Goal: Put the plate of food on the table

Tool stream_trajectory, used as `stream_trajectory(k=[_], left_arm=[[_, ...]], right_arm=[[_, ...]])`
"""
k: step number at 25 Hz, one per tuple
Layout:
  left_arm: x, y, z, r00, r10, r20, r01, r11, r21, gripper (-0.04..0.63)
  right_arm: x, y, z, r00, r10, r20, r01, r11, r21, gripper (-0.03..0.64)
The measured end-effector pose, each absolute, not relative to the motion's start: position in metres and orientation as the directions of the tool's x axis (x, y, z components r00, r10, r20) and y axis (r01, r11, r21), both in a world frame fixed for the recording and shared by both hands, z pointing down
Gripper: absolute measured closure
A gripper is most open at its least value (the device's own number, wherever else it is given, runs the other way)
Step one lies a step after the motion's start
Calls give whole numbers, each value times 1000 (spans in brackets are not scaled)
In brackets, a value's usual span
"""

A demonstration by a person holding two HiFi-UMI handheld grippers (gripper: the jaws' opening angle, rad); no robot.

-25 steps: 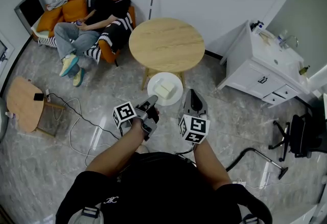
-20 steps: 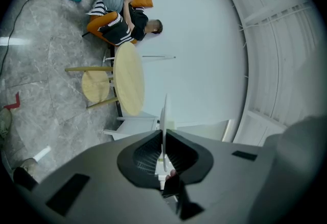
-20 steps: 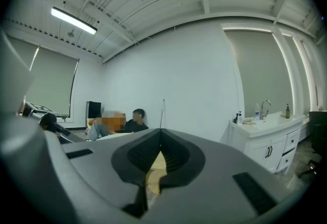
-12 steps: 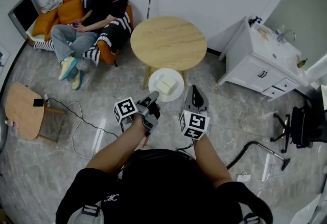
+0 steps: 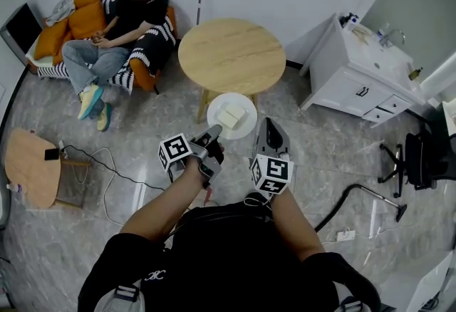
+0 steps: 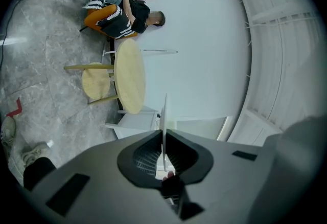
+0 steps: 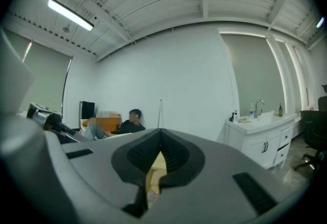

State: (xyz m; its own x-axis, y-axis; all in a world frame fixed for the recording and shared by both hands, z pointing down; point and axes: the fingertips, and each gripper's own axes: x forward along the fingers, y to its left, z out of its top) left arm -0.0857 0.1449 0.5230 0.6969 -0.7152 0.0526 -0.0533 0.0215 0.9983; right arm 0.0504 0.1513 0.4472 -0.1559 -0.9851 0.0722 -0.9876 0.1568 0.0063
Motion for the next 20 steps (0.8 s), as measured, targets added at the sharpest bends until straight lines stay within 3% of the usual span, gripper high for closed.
stream_trajectory(k=[20], left_arm=[[-95,86,534,710,-700,79,-93,18,995,572]], right_arm=[[44,96,463,-194,-976,102,-981,190,-44,614]])
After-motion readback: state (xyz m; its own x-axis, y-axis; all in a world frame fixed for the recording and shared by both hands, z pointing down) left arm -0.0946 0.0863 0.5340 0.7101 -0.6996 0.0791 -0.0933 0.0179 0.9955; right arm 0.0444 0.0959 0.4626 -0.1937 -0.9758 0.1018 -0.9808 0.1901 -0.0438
